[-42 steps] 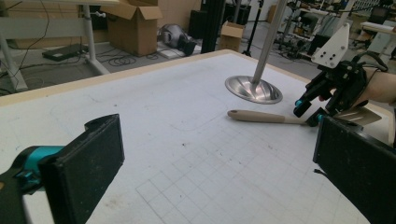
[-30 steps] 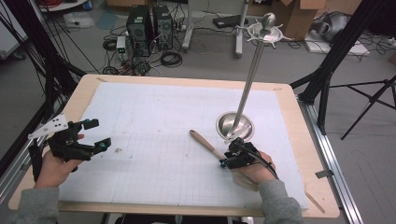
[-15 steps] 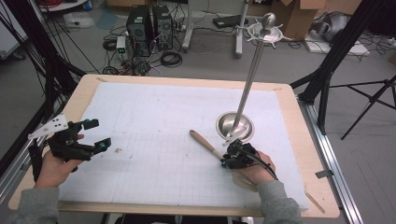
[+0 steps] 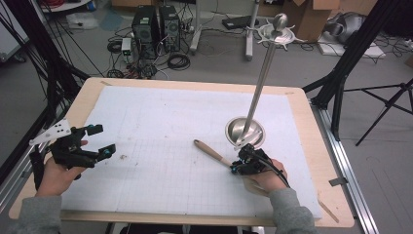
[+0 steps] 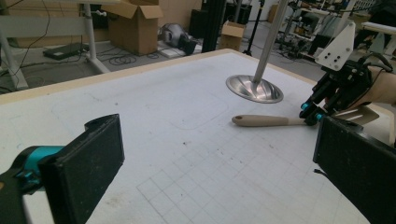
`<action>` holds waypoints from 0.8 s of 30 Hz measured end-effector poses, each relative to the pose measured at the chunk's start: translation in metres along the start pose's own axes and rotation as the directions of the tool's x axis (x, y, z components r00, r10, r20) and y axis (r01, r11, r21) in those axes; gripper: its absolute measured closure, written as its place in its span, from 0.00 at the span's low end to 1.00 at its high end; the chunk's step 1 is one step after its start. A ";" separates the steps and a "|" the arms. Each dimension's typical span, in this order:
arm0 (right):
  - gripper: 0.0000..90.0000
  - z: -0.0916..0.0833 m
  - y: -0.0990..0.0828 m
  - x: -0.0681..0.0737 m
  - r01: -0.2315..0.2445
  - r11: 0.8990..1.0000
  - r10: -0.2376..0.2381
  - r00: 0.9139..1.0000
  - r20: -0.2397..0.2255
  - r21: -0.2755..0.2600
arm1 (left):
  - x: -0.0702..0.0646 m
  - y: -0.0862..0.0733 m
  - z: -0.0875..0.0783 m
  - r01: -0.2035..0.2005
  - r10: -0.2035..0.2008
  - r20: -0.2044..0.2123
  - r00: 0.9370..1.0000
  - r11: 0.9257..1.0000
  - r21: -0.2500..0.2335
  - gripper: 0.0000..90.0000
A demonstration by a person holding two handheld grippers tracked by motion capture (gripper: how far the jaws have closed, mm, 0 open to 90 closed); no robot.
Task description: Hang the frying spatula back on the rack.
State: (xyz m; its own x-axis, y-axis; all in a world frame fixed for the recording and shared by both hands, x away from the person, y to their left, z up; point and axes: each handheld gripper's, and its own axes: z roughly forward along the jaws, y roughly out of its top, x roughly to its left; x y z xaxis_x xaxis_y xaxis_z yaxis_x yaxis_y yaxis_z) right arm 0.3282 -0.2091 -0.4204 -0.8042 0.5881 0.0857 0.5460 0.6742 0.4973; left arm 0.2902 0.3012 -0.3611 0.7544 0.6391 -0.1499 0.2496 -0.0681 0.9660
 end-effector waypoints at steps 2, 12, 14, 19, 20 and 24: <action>0.87 -0.001 0.000 0.000 0.002 1.000 -0.002 1.000 -0.002 0.000 | 0.000 0.000 0.000 0.001 -0.001 0.000 1.000 1.000 -0.001 0.03; 0.87 -0.010 -0.001 -0.003 0.004 0.999 -0.004 1.000 -0.016 -0.054 | 0.000 0.000 0.000 0.000 0.000 0.001 1.000 1.000 0.000 0.03; 0.87 -0.012 -0.002 -0.004 -0.003 0.998 0.002 1.000 -0.025 -0.069 | 0.000 0.000 0.000 0.000 0.000 0.002 1.000 1.000 -0.001 0.03; 0.87 -0.020 -0.004 -0.007 -0.008 0.995 0.005 0.999 -0.035 -0.102 | 0.000 0.000 0.000 0.005 -0.005 0.000 1.000 1.000 -0.003 0.03; 0.87 -0.022 -0.004 -0.008 -0.012 0.994 0.007 0.999 -0.044 -0.109 | 0.000 -0.001 0.000 0.005 -0.005 0.000 1.000 1.000 -0.003 0.03; 0.87 -0.029 -0.006 -0.011 -0.003 0.989 -0.004 0.999 -0.047 -0.149 | 0.001 0.000 0.000 0.002 -0.002 0.002 1.000 1.000 0.001 0.03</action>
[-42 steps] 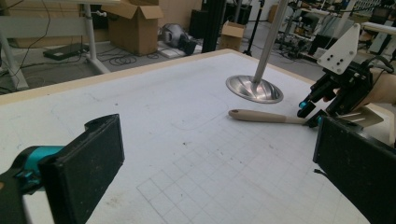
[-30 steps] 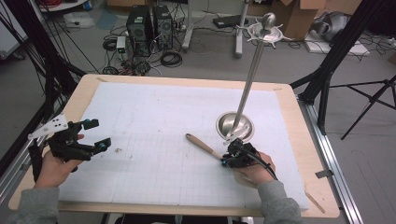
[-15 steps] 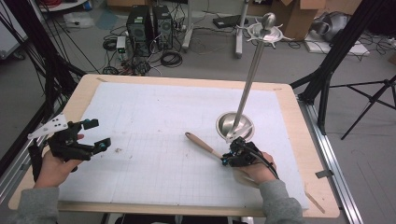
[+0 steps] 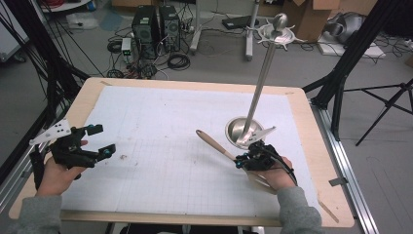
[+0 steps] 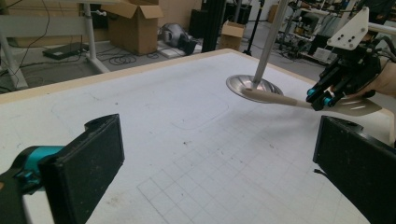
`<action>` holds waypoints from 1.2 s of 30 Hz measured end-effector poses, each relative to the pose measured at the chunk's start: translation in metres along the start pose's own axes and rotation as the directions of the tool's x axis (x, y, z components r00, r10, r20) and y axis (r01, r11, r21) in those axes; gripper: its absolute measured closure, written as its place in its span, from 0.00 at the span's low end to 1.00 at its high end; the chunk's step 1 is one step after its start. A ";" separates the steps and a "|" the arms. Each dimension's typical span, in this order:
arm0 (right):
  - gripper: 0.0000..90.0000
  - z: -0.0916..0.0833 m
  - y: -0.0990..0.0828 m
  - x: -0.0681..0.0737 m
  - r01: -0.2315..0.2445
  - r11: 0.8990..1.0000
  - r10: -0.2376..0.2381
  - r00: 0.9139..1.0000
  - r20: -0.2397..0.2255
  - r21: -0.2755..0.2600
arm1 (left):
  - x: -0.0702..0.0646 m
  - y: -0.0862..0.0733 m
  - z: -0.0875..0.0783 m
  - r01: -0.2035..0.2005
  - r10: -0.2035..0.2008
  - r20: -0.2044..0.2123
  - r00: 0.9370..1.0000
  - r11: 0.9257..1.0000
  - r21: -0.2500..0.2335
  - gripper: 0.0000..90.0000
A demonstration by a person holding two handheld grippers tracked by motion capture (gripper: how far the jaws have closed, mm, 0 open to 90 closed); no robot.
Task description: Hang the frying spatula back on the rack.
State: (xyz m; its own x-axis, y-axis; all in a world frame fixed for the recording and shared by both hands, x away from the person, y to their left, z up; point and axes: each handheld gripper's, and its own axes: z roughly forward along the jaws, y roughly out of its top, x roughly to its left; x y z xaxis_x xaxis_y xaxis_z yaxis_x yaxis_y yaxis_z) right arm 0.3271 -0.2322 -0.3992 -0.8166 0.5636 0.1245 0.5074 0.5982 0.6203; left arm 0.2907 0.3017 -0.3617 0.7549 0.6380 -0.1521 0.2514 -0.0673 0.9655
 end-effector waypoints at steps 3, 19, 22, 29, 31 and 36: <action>0.87 -0.007 0.000 -0.001 0.001 1.000 -0.001 1.000 -0.004 -0.023 | 0.000 0.000 0.000 0.001 -0.001 -0.001 1.000 1.000 -0.001 0.03; 0.87 -0.042 -0.009 -0.013 -0.006 0.991 0.007 1.000 0.012 -0.132 | 0.001 -0.001 0.002 0.003 -0.003 -0.003 1.000 1.000 0.004 0.03; 0.87 -0.049 -0.011 -0.014 -0.014 0.990 0.017 1.000 0.015 -0.142 | 0.000 -0.001 0.002 0.003 -0.003 -0.003 1.000 1.000 0.006 0.03; 0.87 -0.065 -0.017 -0.020 -0.014 0.985 0.017 1.000 0.014 -0.173 | 0.001 -0.002 0.002 0.004 -0.004 -0.005 1.000 1.000 0.011 0.03; 0.87 -0.070 -0.019 -0.021 -0.021 0.983 0.024 1.000 0.012 -0.183 | 0.001 -0.003 0.002 0.005 -0.005 -0.007 1.000 1.000 0.011 0.03; 0.87 -0.080 -0.023 -0.024 -0.028 0.976 0.030 1.000 0.007 -0.215 | 0.002 -0.003 0.002 0.006 -0.005 -0.008 1.000 1.000 0.013 0.03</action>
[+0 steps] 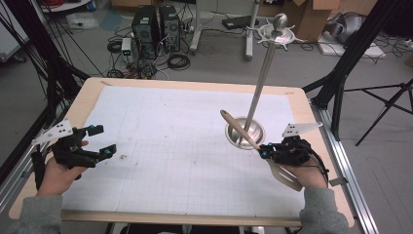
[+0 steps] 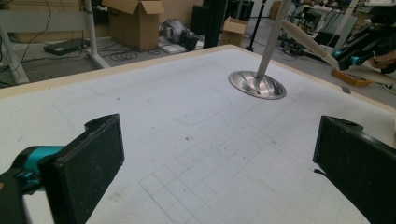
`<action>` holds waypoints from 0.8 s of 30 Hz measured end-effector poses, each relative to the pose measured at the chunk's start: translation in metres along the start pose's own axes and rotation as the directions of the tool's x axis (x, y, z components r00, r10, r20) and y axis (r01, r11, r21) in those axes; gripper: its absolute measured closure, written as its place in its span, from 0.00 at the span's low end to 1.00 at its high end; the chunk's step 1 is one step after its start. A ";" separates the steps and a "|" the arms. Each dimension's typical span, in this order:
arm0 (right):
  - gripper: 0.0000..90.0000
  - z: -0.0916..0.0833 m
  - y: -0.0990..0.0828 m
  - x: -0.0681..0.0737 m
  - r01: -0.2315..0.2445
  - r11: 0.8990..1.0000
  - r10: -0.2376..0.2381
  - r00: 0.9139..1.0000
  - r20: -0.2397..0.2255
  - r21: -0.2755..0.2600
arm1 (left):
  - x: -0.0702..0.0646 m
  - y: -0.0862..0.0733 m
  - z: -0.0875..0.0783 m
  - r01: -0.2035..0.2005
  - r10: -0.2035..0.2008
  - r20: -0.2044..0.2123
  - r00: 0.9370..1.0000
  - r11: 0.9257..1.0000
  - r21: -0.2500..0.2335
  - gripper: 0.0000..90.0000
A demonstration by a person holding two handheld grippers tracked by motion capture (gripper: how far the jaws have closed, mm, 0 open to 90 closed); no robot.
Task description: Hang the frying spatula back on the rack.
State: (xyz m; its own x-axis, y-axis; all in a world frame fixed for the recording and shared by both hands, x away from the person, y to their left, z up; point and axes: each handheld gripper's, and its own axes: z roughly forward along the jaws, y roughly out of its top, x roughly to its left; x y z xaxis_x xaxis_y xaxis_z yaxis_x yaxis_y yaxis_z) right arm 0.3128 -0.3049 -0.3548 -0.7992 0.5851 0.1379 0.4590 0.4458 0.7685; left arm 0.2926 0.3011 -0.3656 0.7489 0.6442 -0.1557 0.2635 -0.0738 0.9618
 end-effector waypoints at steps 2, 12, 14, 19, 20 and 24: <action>0.87 -0.004 -0.001 0.000 0.000 1.000 0.000 1.000 -0.003 -0.016 | 0.000 0.000 0.000 0.000 0.000 -0.001 1.000 1.000 0.003 0.03; 0.87 -0.020 -0.006 -0.005 -0.015 0.997 0.015 1.000 0.004 -0.070 | 0.001 -0.001 0.001 0.001 -0.001 0.000 1.000 1.000 0.006 0.03; 0.87 -0.025 -0.008 -0.007 -0.022 0.996 0.022 1.000 0.008 -0.082 | 0.001 -0.001 0.000 0.002 -0.002 0.001 1.000 1.000 0.005 0.03; 0.87 -0.035 -0.012 -0.010 -0.039 0.992 0.041 0.999 0.013 -0.117 | 0.001 -0.001 0.000 0.004 -0.004 -0.001 1.000 1.000 0.008 0.03; 0.87 -0.038 -0.013 -0.011 -0.043 0.991 0.046 0.999 0.015 -0.126 | 0.001 -0.001 0.000 0.004 -0.004 -0.001 1.000 1.000 0.008 0.03; 0.87 -0.048 -0.017 -0.014 -0.056 0.987 0.059 0.998 0.018 -0.152 | 0.001 -0.001 0.001 0.004 -0.004 -0.001 1.000 1.000 0.008 0.03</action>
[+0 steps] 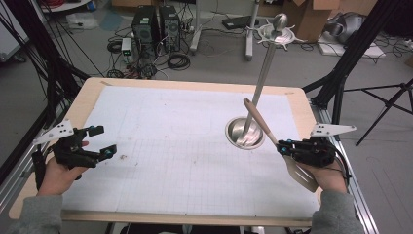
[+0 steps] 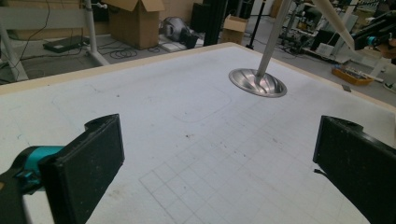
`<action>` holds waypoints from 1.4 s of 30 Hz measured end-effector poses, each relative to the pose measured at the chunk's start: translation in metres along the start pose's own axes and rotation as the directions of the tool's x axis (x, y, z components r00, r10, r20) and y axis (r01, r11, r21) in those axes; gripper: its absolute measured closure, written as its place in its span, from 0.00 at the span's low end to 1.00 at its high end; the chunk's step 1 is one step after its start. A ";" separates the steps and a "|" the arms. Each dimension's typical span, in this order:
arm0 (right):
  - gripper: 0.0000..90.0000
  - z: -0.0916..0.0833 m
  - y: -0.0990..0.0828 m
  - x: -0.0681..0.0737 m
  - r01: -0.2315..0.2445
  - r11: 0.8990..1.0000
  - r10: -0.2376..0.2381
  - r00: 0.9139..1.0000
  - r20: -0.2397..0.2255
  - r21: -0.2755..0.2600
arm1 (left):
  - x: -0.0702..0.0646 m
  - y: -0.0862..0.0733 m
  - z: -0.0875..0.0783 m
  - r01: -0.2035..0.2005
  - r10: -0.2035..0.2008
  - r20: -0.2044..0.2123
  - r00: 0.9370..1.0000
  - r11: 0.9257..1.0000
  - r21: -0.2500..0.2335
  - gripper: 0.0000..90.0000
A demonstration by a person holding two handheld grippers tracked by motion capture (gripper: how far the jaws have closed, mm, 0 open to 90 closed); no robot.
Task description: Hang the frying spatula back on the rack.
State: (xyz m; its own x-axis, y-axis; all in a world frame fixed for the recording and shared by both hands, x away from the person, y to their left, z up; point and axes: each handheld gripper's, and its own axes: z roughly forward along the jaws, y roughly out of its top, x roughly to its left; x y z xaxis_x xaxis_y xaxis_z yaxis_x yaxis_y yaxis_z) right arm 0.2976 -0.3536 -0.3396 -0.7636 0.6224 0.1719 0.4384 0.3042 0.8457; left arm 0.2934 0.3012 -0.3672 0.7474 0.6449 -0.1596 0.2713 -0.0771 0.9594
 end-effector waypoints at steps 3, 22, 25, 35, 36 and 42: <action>0.87 -0.007 -0.002 -0.002 -0.007 1.000 0.007 1.000 0.004 -0.015 | 0.000 0.000 0.000 0.001 -0.001 -0.001 1.000 1.000 0.002 0.03; 0.87 -0.040 0.005 -0.015 0.010 0.998 -0.010 1.000 -0.009 -0.057 | 0.002 -0.003 0.000 0.002 -0.002 -0.012 1.000 1.000 0.015 0.03; 0.87 -0.050 0.009 -0.016 0.024 0.998 -0.024 1.000 0.002 -0.061 | 0.002 -0.003 0.000 0.003 -0.003 -0.010 1.000 1.000 0.013 0.03; 0.87 -0.077 0.027 -0.014 0.050 0.994 -0.047 0.998 0.032 -0.100 | 0.001 -0.003 0.003 -0.004 0.004 -0.001 1.000 1.000 0.028 0.03; 0.87 -0.079 0.029 -0.014 0.050 0.994 -0.047 0.998 0.031 -0.098 | 0.001 -0.003 0.003 -0.006 0.006 -0.003 1.000 1.000 0.028 0.03; 0.87 -0.086 0.036 -0.017 0.050 0.993 -0.045 0.998 0.047 -0.107 | 0.001 -0.004 0.003 -0.004 0.004 -0.005 1.000 1.000 0.030 0.03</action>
State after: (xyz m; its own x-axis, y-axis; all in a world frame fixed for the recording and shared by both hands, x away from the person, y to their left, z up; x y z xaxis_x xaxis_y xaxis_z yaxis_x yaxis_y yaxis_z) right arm 0.2856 -0.4151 -0.2687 -0.7596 0.6411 0.1096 0.3464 0.2561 0.9025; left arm 0.2950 0.2999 -0.3716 0.7453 0.6485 -0.1546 0.2863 -0.1020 0.9527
